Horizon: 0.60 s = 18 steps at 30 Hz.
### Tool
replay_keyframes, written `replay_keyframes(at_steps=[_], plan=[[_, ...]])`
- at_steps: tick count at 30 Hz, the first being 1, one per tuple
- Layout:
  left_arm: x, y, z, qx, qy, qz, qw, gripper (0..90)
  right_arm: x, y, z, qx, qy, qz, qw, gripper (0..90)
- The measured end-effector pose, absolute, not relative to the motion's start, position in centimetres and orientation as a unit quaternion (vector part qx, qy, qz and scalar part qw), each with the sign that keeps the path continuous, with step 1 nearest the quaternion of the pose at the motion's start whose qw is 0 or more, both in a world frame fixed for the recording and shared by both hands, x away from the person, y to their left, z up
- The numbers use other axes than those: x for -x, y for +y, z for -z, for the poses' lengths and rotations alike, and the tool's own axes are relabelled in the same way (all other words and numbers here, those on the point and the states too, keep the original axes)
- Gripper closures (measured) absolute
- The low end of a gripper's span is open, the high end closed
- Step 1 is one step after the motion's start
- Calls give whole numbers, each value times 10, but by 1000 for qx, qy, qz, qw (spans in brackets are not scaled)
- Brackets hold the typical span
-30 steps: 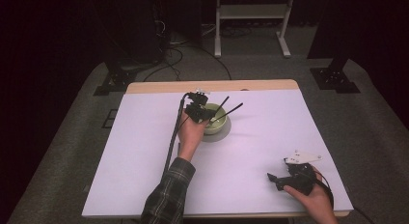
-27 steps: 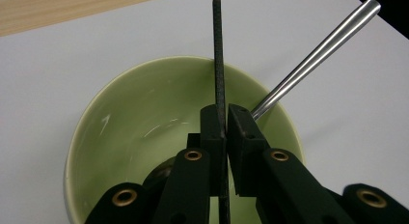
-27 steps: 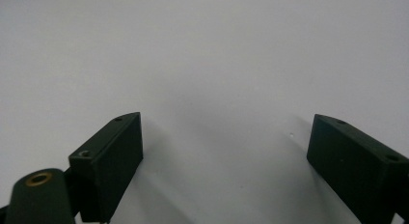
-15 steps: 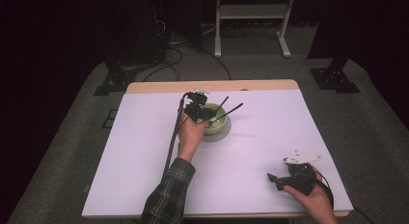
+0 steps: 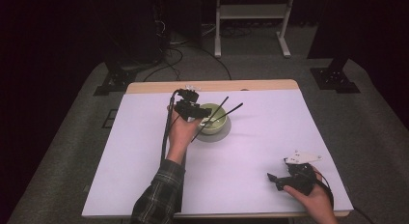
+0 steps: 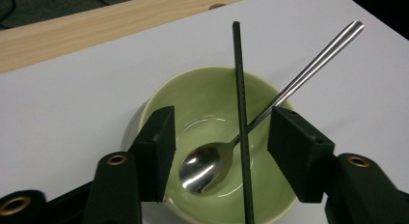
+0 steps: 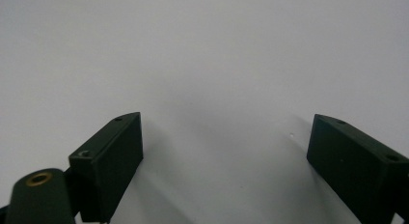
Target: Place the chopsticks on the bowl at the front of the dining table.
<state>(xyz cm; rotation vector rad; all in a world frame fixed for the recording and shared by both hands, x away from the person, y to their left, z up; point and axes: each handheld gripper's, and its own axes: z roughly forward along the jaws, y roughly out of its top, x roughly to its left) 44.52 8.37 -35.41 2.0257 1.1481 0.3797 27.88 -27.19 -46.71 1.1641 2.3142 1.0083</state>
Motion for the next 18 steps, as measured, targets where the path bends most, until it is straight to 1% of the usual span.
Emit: replay_keyframes(at_steps=[2, 4, 6, 9, 11, 12, 14, 18], plan=[[-444, 86, 352, -794, 450, -150, 380, 397, -279, -272, 467, -412, 819, -357, 180, 112], [-439, 92, 348, -796, 446, -157, 379, 362, -279, -272, 467, -412, 819, -357, 180, 111], [-438, 94, 346, -796, 446, -158, 378, 354, -279, -272, 467, -412, 819, -357, 180, 112], [-431, 103, 344, -798, 441, -171, 374, 286, -279, -272, 467, -411, 819, -357, 180, 111], [-429, 106, 344, -798, 440, -173, 373, 257, -279, -272, 467, -411, 819, -357, 180, 111], [-427, 109, 343, -799, 439, -176, 372, 257, -279, -272, 467, -411, 819, -357, 180, 111], [-423, 117, 344, -798, 440, -177, 372, 211, -279, -272, 467, -411, 819, -357, 180, 111], [-417, 128, 345, -801, 438, -181, 367, 183, -279, -272, 467, -412, 819, -357, 180, 111]])
